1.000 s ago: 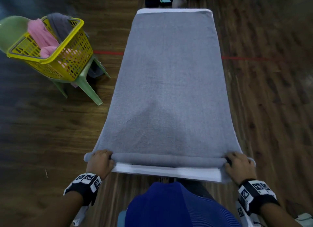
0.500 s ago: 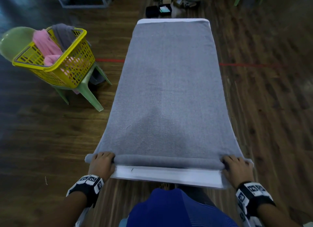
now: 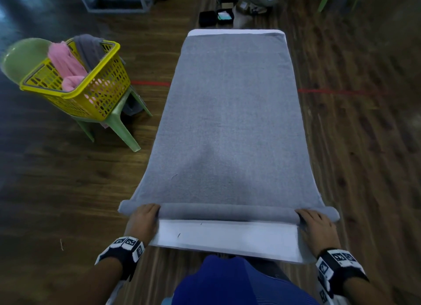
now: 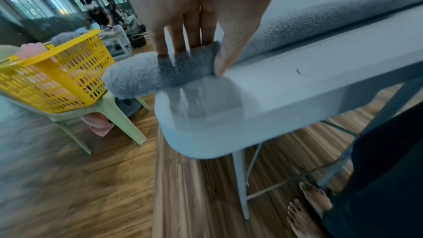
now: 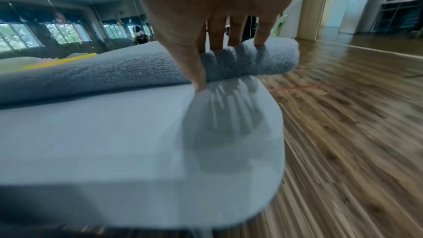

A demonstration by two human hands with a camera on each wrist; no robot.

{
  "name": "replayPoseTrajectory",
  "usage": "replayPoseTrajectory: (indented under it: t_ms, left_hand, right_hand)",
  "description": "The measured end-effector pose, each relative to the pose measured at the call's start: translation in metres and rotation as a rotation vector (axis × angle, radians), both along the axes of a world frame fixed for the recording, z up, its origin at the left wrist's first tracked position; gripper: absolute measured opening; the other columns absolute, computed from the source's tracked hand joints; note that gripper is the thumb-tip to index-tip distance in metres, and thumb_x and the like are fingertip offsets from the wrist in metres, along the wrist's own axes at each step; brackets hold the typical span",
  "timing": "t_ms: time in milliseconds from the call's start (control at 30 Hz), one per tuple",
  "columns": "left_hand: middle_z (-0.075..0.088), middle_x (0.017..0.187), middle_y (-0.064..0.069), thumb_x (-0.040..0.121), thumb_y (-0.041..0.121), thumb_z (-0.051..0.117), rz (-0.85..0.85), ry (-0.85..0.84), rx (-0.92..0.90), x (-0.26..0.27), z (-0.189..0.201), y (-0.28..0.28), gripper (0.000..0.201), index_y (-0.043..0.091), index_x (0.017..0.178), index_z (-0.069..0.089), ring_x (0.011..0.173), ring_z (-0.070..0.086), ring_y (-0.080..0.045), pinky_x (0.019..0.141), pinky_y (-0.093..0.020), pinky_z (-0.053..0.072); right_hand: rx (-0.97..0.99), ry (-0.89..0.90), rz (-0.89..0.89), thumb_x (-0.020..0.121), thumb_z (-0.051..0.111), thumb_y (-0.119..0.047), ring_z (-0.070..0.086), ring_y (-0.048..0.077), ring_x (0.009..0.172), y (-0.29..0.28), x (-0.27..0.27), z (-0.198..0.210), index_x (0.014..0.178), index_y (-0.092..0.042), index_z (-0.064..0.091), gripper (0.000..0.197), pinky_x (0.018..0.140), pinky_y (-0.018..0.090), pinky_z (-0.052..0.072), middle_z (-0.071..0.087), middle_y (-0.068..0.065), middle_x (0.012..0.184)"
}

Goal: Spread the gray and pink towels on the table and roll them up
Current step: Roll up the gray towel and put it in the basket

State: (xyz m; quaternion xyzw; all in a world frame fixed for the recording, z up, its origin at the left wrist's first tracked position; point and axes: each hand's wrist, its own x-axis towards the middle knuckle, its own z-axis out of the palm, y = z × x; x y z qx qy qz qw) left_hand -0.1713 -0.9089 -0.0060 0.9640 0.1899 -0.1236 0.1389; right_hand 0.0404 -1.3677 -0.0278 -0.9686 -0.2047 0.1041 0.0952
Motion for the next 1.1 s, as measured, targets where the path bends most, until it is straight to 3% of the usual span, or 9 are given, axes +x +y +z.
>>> replayPoseTrajectory:
  t_ms: [133, 267, 367, 467, 600, 700, 800, 967, 1100]
  left_hand:
    - [0.07, 0.094, -0.001, 0.068, 0.009, 0.07, -0.017, -0.055, 0.039, 0.025, 0.017, 0.012, 0.029, 0.017, 0.095, 0.069, 0.086, 0.064, -0.024, 0.08, -0.037, 0.048]
    - [0.067, 0.104, -0.009, 0.072, -0.002, 0.069, -0.023, -0.131, -0.03, 0.026, 0.01, 0.014, 0.037, 0.008, 0.107, 0.065, 0.091, 0.063, -0.028, 0.085, -0.041, 0.051]
    - [0.068, 0.107, -0.011, 0.068, 0.011, 0.076, -0.039, -0.029, 0.012, 0.012, -0.001, 0.01, 0.045, 0.006, 0.112, 0.065, 0.092, 0.064, -0.03, 0.085, -0.043, 0.052]
    - [0.069, 0.092, -0.004, 0.051, 0.014, 0.083, -0.043, 0.05, 0.063, 0.008, 0.0, 0.006, 0.048, 0.014, 0.097, 0.067, 0.08, 0.066, -0.026, 0.078, -0.04, 0.052]
    - [0.063, 0.099, 0.008, 0.072, 0.033, 0.065, -0.043, 0.091, 0.107, 0.023, 0.009, 0.008, 0.028, 0.026, 0.1, 0.062, 0.098, 0.059, -0.018, 0.097, -0.038, 0.035]
    - [0.064, 0.108, -0.001, 0.082, 0.023, 0.057, -0.013, -0.03, 0.07, 0.03, 0.007, 0.01, 0.028, 0.017, 0.11, 0.062, 0.1, 0.059, -0.021, 0.095, -0.036, 0.041]
    - [0.066, 0.11, -0.011, 0.088, 0.023, 0.054, 0.01, -0.081, 0.026, 0.021, 0.0, 0.004, 0.031, 0.007, 0.114, 0.062, 0.099, 0.062, -0.025, 0.091, -0.039, 0.048]
    - [0.07, 0.098, -0.008, 0.06, 0.012, 0.082, -0.02, -0.019, 0.018, 0.0, -0.003, 0.002, 0.045, 0.012, 0.103, 0.068, 0.088, 0.067, -0.024, 0.079, -0.039, 0.054]
    - [0.066, 0.1, 0.003, 0.077, 0.022, 0.064, -0.004, -0.022, 0.054, 0.017, 0.01, 0.003, 0.022, 0.022, 0.1, 0.066, 0.094, 0.06, -0.019, 0.084, -0.035, 0.044]
  right_hand:
    - [-0.121, -0.002, -0.004, 0.067, 0.075, -0.02, 0.062, 0.027, 0.099, 0.012, 0.034, 0.014, 0.102, -0.029, 0.07, 0.037, 0.086, 0.043, 0.042, 0.068, -0.002, 0.107]
    - [0.069, -0.108, 0.003, 0.074, 0.073, -0.017, 0.065, 0.033, 0.091, 0.018, 0.029, 0.009, 0.101, -0.013, 0.07, 0.027, 0.079, 0.046, 0.052, 0.066, 0.01, 0.106]
    - [0.069, -0.105, 0.085, 0.065, 0.079, -0.014, 0.064, 0.033, 0.093, 0.014, 0.001, -0.007, 0.107, -0.009, 0.066, 0.044, 0.082, 0.051, 0.052, 0.065, 0.012, 0.108]
    - [0.066, -0.045, 0.069, 0.057, 0.083, -0.005, 0.062, 0.033, 0.09, 0.003, -0.007, -0.013, 0.106, -0.011, 0.065, 0.052, 0.079, 0.048, 0.052, 0.062, 0.01, 0.104]
    - [-0.033, -0.027, 0.054, 0.049, 0.085, -0.021, 0.066, 0.028, 0.076, 0.009, 0.01, -0.003, 0.091, -0.019, 0.072, 0.043, 0.067, 0.041, 0.05, 0.066, 0.003, 0.084]
    - [-0.008, -0.028, -0.02, 0.07, 0.072, -0.024, 0.061, 0.029, 0.093, 0.017, 0.034, 0.007, 0.104, -0.025, 0.067, 0.035, 0.08, 0.046, 0.047, 0.063, 0.003, 0.102]
    - [0.084, -0.025, -0.008, 0.082, 0.062, -0.027, 0.059, 0.029, 0.095, 0.017, 0.032, 0.002, 0.109, -0.017, 0.065, 0.03, 0.084, 0.044, 0.049, 0.063, 0.007, 0.107]
    - [0.074, 0.031, 0.054, 0.061, 0.083, -0.008, 0.062, 0.03, 0.091, 0.0, 0.007, -0.011, 0.106, -0.018, 0.067, 0.049, 0.08, 0.045, 0.051, 0.066, 0.005, 0.104]
    - [-0.086, 0.048, 0.012, 0.076, 0.069, -0.025, 0.06, 0.022, 0.103, 0.013, 0.029, 0.006, 0.109, -0.031, 0.066, 0.034, 0.09, 0.042, 0.04, 0.065, -0.005, 0.113]
